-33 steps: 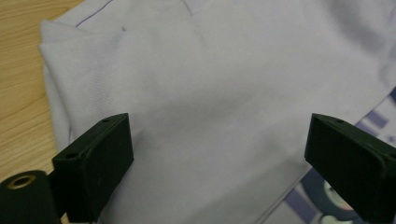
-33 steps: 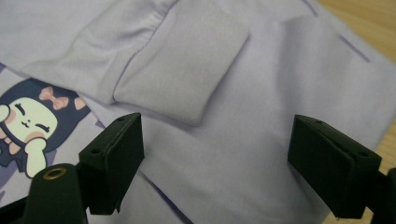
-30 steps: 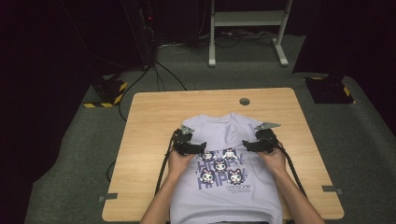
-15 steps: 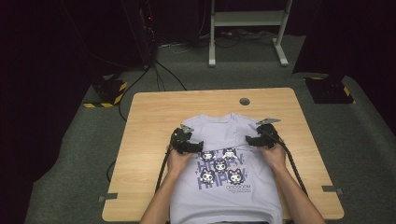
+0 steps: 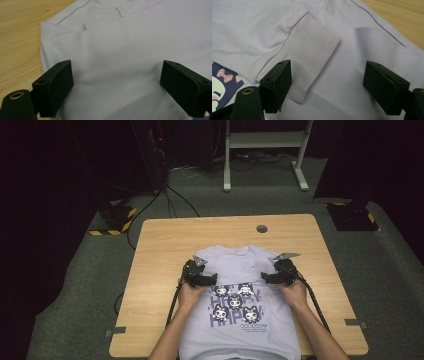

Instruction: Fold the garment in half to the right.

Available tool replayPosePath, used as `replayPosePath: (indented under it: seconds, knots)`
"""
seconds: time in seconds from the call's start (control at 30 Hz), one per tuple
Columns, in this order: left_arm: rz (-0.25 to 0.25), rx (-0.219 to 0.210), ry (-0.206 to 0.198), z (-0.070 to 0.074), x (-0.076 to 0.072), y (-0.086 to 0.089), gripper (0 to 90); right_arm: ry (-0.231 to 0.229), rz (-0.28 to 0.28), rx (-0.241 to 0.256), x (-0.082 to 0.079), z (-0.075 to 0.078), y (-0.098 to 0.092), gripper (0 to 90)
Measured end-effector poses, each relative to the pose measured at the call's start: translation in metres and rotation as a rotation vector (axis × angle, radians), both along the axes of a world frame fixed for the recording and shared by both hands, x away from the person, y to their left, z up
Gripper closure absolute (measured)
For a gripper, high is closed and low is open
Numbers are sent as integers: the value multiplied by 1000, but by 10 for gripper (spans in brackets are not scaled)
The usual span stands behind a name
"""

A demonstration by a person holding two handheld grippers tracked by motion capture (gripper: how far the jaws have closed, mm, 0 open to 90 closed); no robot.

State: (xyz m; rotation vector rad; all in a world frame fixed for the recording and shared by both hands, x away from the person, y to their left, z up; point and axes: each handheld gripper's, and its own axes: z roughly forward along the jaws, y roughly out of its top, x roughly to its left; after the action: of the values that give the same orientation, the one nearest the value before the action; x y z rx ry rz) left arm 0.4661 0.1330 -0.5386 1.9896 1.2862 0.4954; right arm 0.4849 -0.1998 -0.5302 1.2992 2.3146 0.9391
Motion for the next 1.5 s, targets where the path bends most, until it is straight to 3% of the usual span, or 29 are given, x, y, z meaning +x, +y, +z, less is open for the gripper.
replayPosePath:
  seconds: [0.07,0.13,0.2,0.23,0.3,0.37,0.47,0.53,0.63,0.7,0.8,0.97,1.07,1.2,1.27,1.3,1.37,1.5]
  knots:
    - [5,-55,19,4,4,-1,94,-30,-9,2,1,3,1,225]
    - [11,-32,-8,7,8,-8,97,-56,-20,42,5,6,3,234]
    - [13,-19,-8,7,10,-10,98,-49,-14,27,12,6,10,233]
    - [19,16,10,3,17,-14,84,-52,-12,10,15,4,15,254]
    - [23,6,12,0,18,-13,70,-43,-11,-12,17,-1,16,249]
    - [23,16,7,0,14,-14,72,-33,-12,19,18,-3,9,254]
    - [25,8,23,3,12,-11,72,-15,-26,-10,18,0,-2,244]
    - [16,-10,-5,7,11,-13,68,-27,-34,-12,17,3,-7,240]
    - [11,-23,-27,14,19,-19,61,-46,-33,30,19,7,-2,235]
    - [14,-1,-13,13,29,-23,54,-44,-30,50,21,5,5,223]
    - [32,64,35,5,38,-23,64,-4,-22,5,26,-1,13,212]
    - [30,34,23,6,33,-8,74,-1,-47,-6,25,1,-3,231]
    - [26,9,10,11,38,-7,79,-30,-68,3,25,7,-5,240]
    - [24,-20,7,16,48,-13,76,-81,-45,20,30,17,8,207]
    - [27,-15,5,17,54,-16,84,-42,-35,8,38,17,15,153]
    - [27,-7,14,16,57,-17,85,-52,-31,-1,41,16,18,163]
    - [33,5,18,15,61,-19,88,-28,-21,1,46,16,23,147]
    - [51,15,1,12,67,-19,141,-58,-30,10,54,15,29,213]
